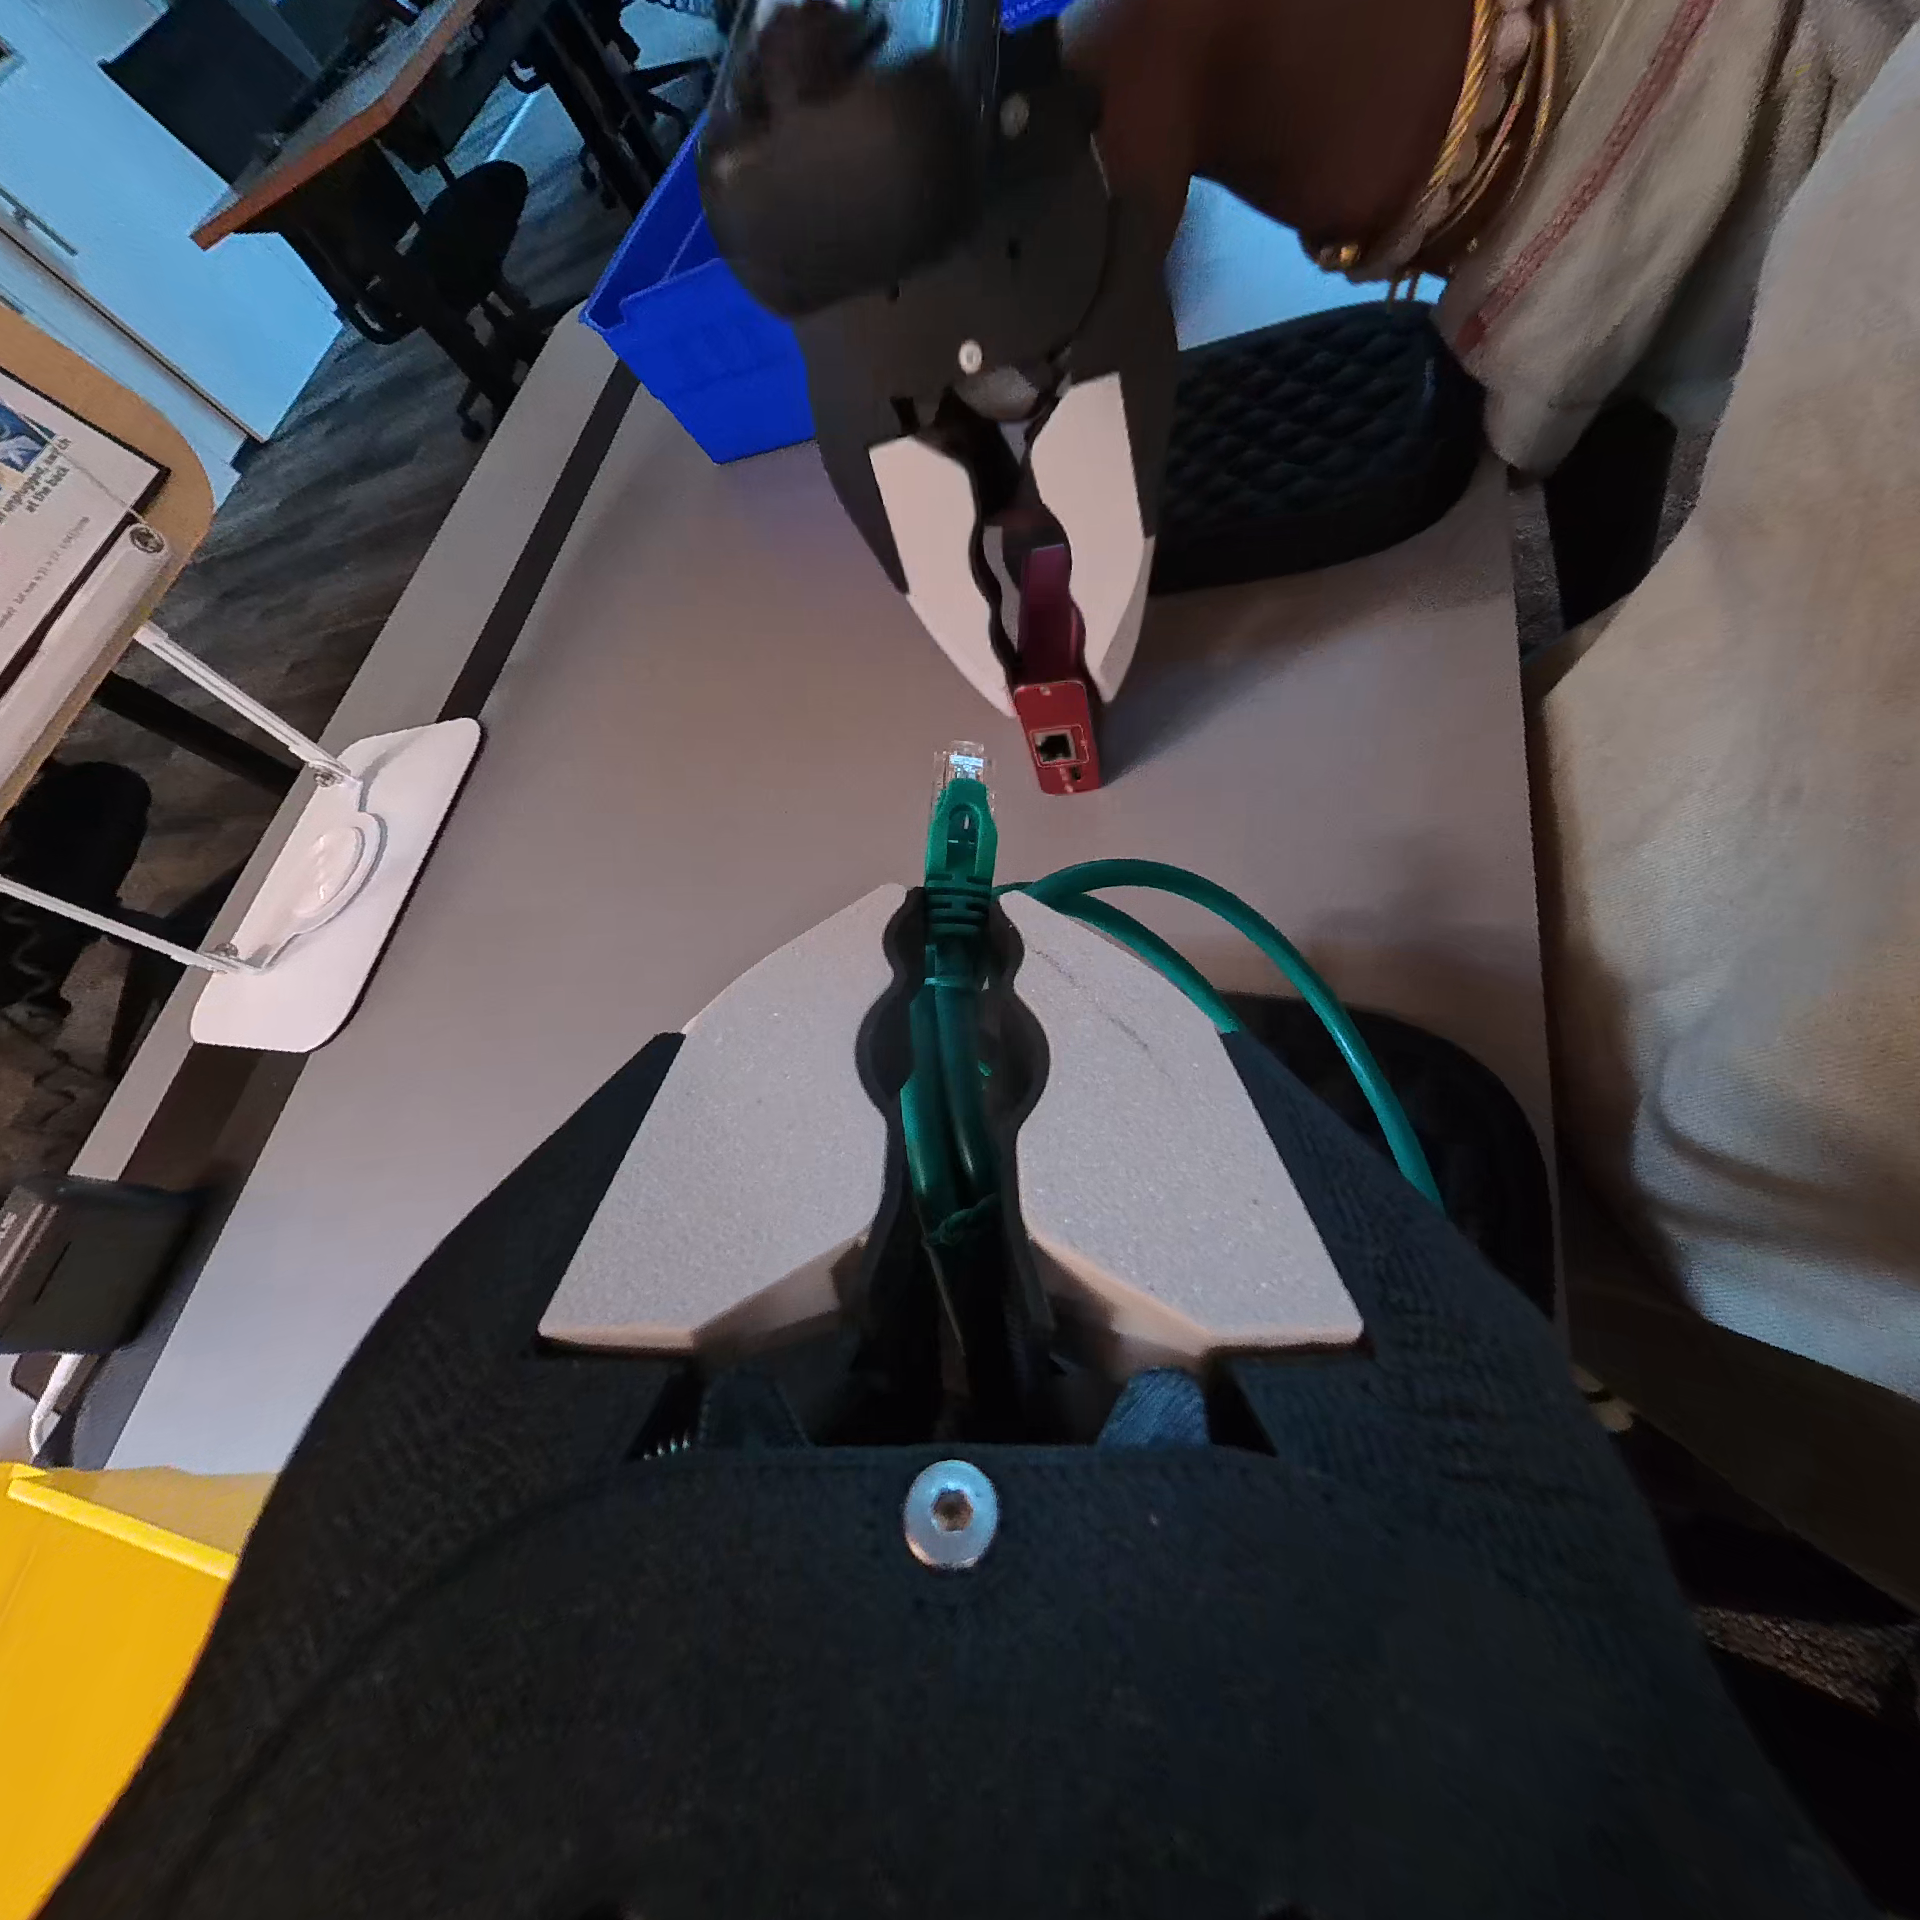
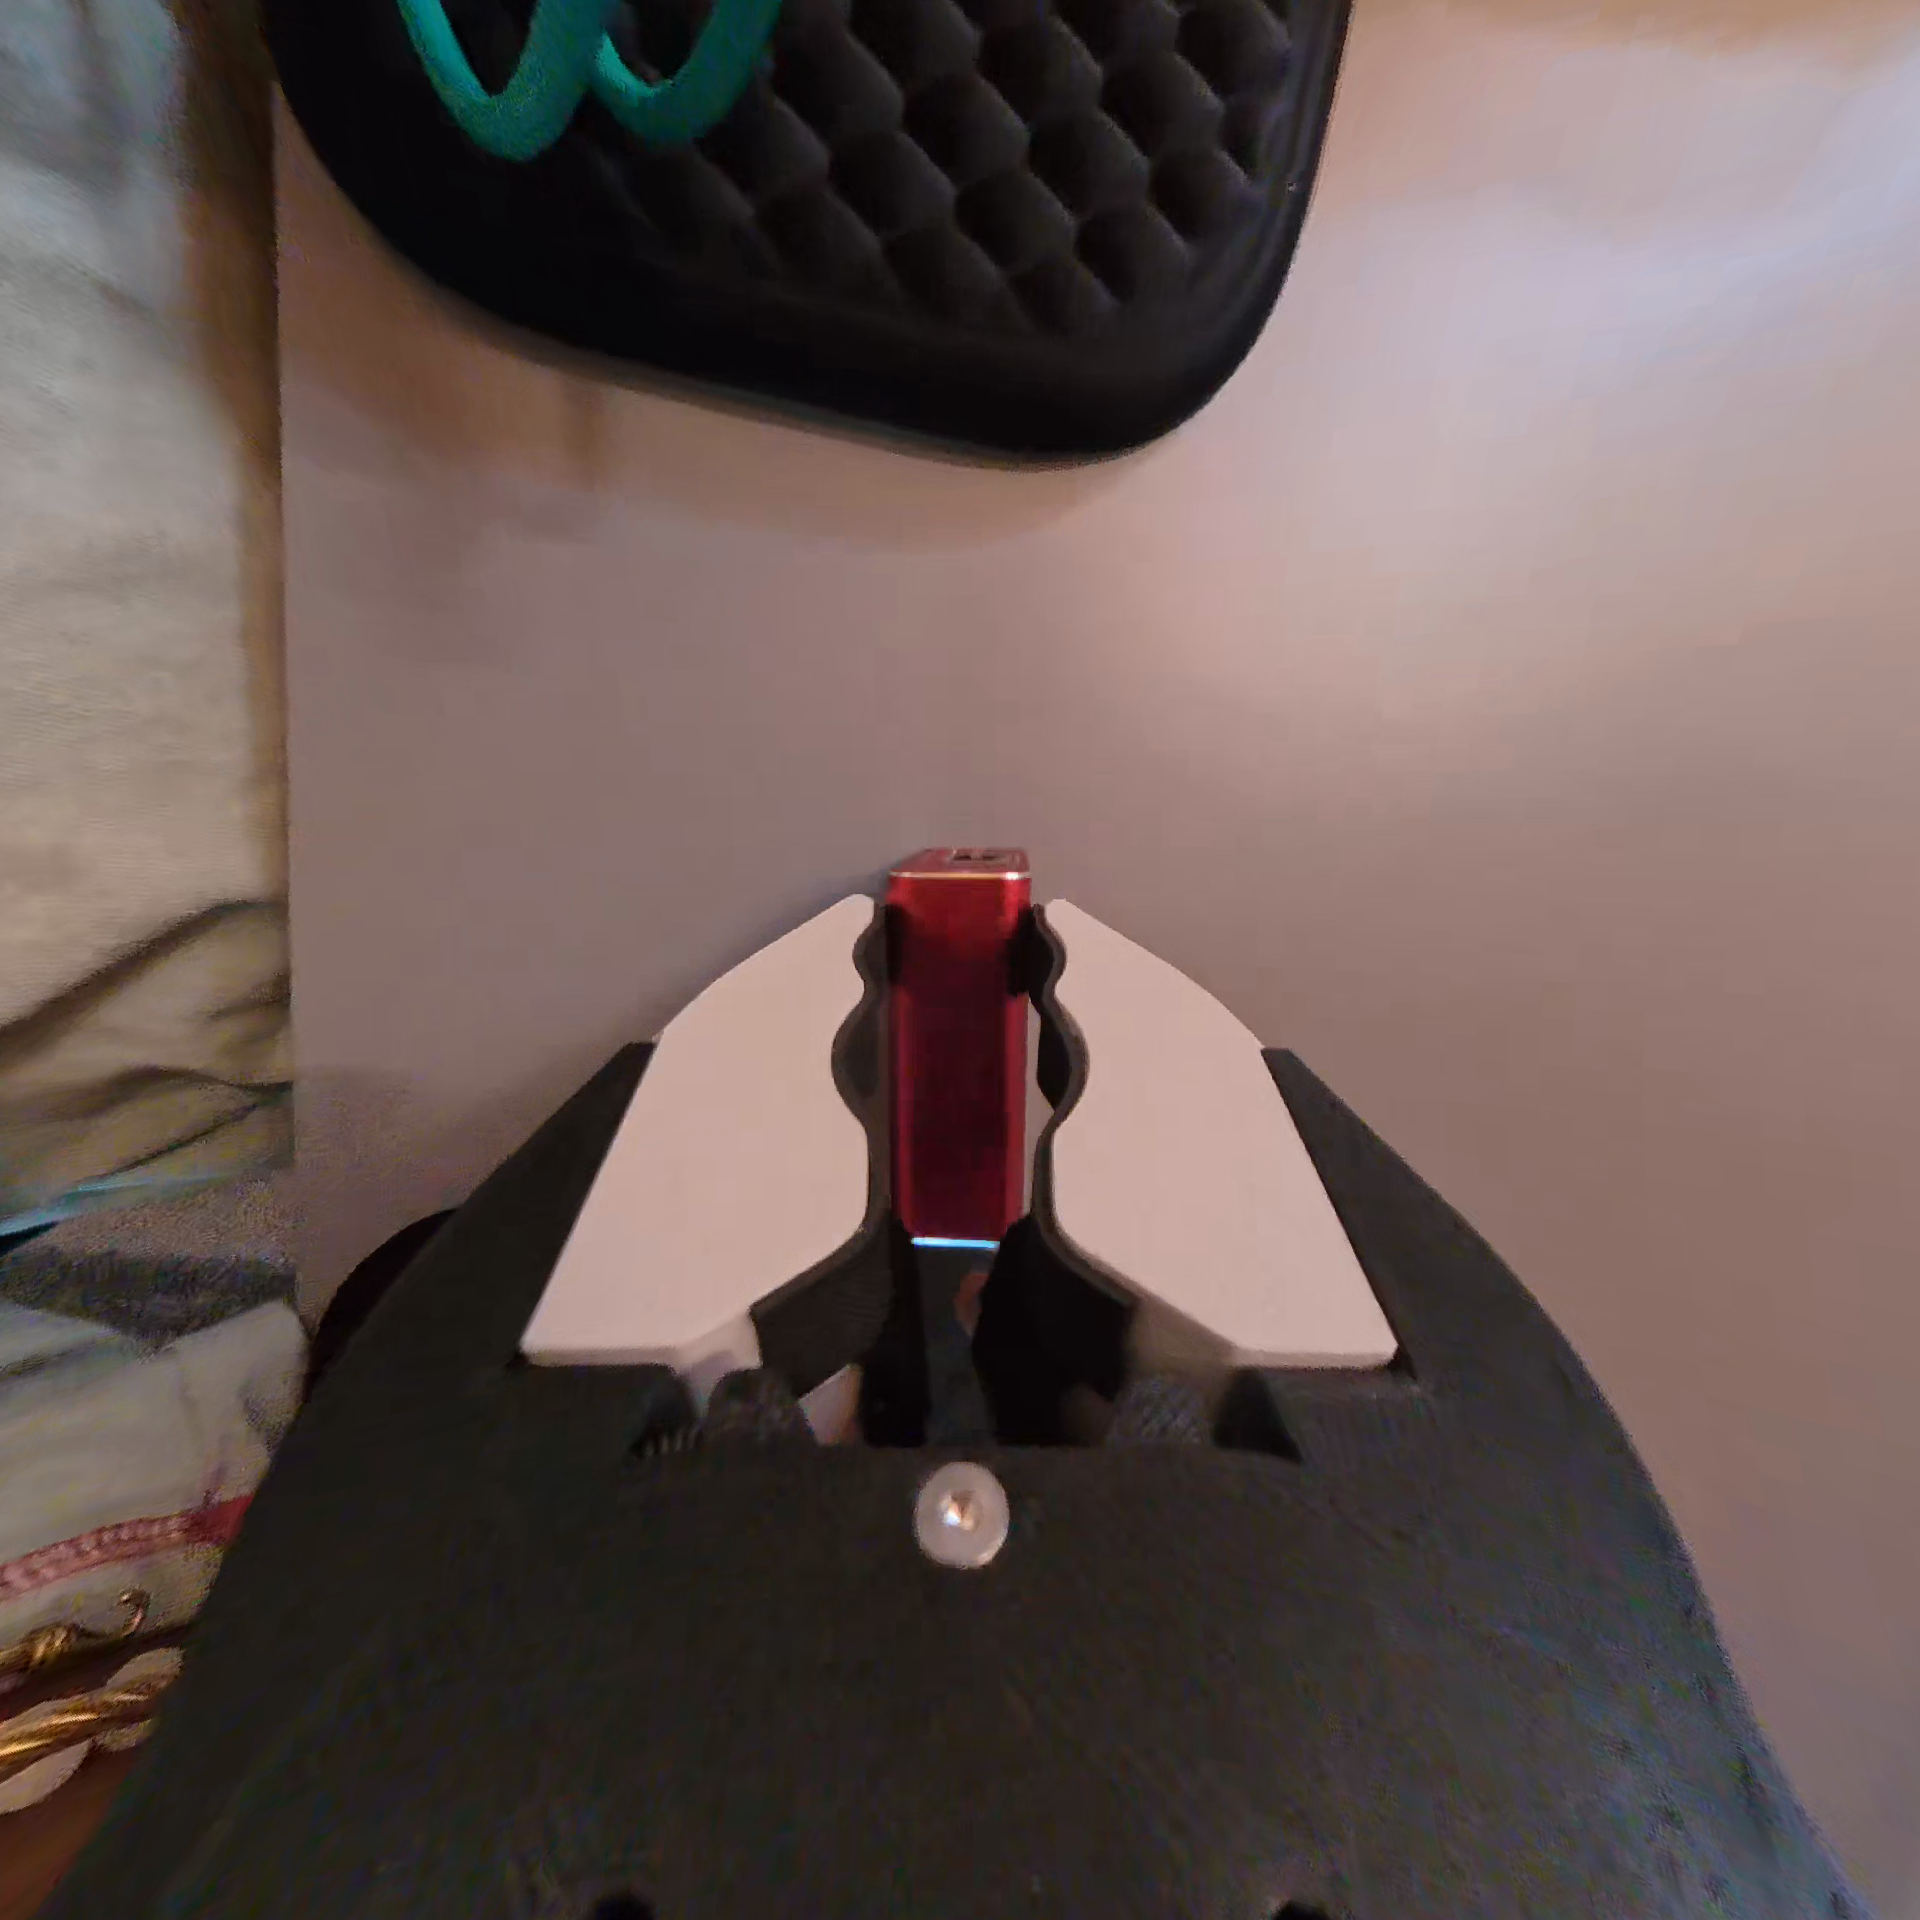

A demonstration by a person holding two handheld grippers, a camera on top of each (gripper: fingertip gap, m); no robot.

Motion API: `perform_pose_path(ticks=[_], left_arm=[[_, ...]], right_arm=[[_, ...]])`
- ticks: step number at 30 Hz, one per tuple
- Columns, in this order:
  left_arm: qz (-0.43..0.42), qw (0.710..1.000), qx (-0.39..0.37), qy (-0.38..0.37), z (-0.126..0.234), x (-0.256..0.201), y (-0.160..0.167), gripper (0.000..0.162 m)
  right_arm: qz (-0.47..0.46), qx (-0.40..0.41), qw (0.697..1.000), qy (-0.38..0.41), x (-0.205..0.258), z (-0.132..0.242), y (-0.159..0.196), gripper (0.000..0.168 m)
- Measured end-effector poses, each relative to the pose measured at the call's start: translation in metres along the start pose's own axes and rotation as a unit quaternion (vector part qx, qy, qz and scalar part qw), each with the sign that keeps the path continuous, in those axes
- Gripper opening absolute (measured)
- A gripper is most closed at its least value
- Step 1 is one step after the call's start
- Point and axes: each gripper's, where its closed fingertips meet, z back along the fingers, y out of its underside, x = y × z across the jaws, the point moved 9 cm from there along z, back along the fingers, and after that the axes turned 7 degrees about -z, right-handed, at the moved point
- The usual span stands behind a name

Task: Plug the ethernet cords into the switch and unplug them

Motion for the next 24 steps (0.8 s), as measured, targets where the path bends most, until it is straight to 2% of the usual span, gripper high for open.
perform_pose_path(ticks=[4, 5, 8, 12, 16, 18, 21, 24], left_arm=[[0.001, 1.000, -0.001, 0.000, 0.000, 0.001, 0.001, 0.011], [0.002, 1.000, -0.001, 0.000, 0.000, 0.000, 0.001, 0.011], [0.003, 1.000, -0.002, -0.001, 0.001, 0.001, 0.003, 0.011], [0.005, 1.000, -0.003, -0.001, 0.000, 0.002, 0.004, 0.011], [0.003, 1.000, 0.000, -0.002, -0.002, 0.002, 0.003, 0.011], [0.002, 1.000, 0.004, -0.003, -0.002, 0.001, 0.002, 0.011], [0.002, 1.000, 0.005, -0.003, -0.001, 0.001, 0.002, 0.011], [0.003, 1.000, 0.003, -0.002, -0.001, 0.002, 0.003, 0.011]], right_arm=[[-0.008, -0.012, 1.000, 0.002, -0.002, -0.003, 0.000, 0.029], [-0.012, -0.028, 0.999, 0.009, -0.001, 0.000, 0.003, 0.041], [-0.039, -0.097, 0.994, 0.015, 0.001, 0.012, 0.024, 0.052], [-0.077, -0.160, 0.984, 0.028, -0.001, 0.015, 0.065, 0.052], [-0.078, -0.205, 0.976, 0.009, -0.006, 0.003, 0.072, 0.046], [-0.056, -0.203, 0.977, 0.008, -0.008, -0.002, 0.069, 0.028], [0.009, -0.177, 0.983, 0.052, -0.005, 0.004, 0.062, 0.027], [0.119, -0.071, 0.981, 0.134, 0.003, 0.018, 0.048, 0.027]])
